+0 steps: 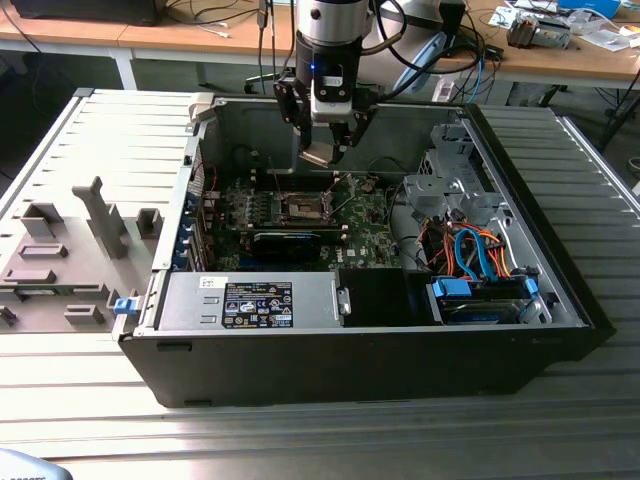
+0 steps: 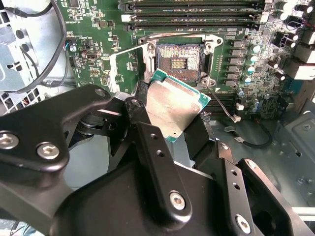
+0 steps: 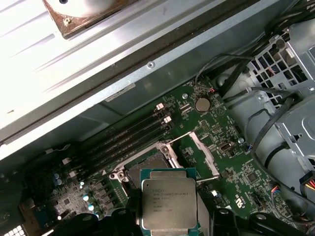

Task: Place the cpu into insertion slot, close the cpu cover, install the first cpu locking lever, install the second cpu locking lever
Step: 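Place the cpu into insertion slot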

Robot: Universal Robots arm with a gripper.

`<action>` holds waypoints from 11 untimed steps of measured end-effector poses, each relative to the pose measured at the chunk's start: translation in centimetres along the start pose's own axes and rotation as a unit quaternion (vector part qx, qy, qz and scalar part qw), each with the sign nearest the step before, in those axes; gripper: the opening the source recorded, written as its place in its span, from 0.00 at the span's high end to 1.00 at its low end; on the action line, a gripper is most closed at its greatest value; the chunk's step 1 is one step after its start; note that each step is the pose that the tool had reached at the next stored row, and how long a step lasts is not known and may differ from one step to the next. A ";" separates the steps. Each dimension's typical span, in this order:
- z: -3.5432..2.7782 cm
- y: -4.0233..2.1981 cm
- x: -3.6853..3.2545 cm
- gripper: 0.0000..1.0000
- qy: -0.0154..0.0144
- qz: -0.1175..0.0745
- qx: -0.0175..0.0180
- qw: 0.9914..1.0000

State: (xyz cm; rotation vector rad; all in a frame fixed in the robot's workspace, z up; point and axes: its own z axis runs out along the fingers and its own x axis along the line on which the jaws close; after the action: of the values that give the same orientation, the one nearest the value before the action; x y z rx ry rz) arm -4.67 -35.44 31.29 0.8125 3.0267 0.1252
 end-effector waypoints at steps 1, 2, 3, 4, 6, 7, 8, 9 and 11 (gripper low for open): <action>0.00 0.00 0.00 0.45 0.000 0.001 0.000 1.000; 0.01 0.00 0.00 0.45 0.000 0.001 0.000 1.000; 0.01 0.00 0.00 0.45 0.000 0.002 0.000 1.000; 0.01 0.00 0.00 0.45 0.000 0.002 0.000 1.000; 0.01 0.00 0.00 0.45 0.000 0.003 0.000 1.000; 0.02 0.00 0.00 0.45 0.000 0.004 0.000 1.000; 0.02 0.00 0.00 0.45 0.000 0.004 0.000 1.000; 0.02 0.00 0.00 0.45 0.000 0.005 0.000 1.000; 0.02 0.00 0.00 0.45 -0.001 0.006 0.000 1.000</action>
State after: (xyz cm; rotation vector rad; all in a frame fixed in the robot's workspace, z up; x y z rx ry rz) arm -4.68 -35.44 31.27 0.8302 3.0214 0.1250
